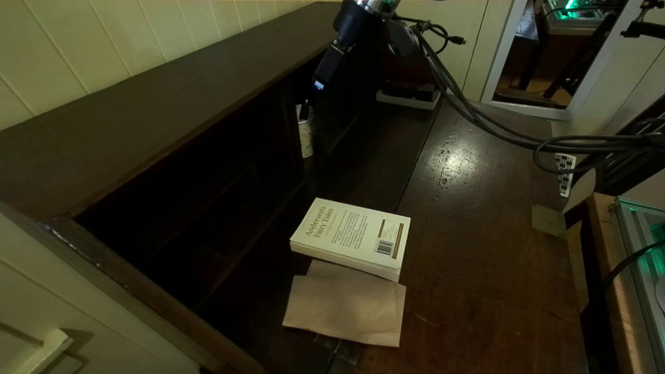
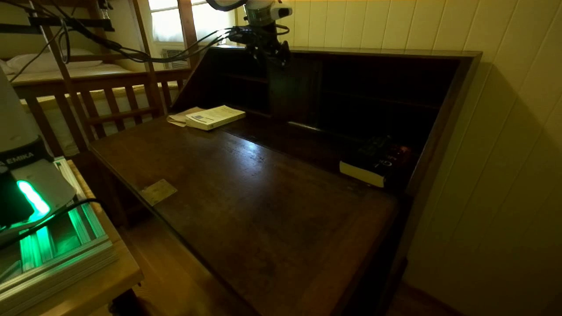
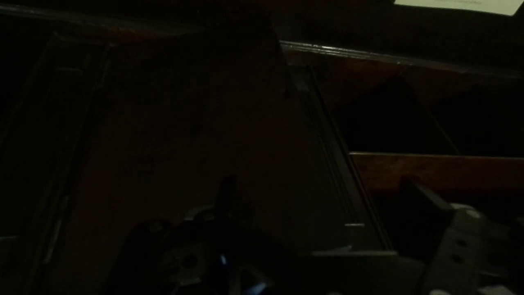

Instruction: Open the compartment on the dresser, put the cup inside then close it

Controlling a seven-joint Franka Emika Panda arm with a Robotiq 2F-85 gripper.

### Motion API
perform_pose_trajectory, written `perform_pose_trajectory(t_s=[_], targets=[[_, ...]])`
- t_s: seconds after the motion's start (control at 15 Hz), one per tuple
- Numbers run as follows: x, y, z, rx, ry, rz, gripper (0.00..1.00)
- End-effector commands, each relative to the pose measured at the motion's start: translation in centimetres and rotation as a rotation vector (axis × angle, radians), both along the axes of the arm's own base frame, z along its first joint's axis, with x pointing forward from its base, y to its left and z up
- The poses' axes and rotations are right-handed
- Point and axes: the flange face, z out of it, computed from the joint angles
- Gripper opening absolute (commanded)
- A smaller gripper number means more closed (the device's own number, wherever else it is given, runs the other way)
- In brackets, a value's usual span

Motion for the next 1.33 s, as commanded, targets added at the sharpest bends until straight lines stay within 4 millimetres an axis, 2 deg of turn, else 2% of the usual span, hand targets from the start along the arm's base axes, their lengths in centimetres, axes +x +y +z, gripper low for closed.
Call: perform_pose_trajectory(t_s=[0.0,0.2,0.67,1.27], targets=[[0.7,0.7,0.4,0.013,-0.017,-0.005,1.0],[0.2,0.9,0.9,-0.002,-0.022,-0.037,1.0],[-2.4,1.5,2.6,0.016,0.011,-0.164,1.0],[-7.8,1.5,4.2,-0.035,0.122,-0.272,1.0]])
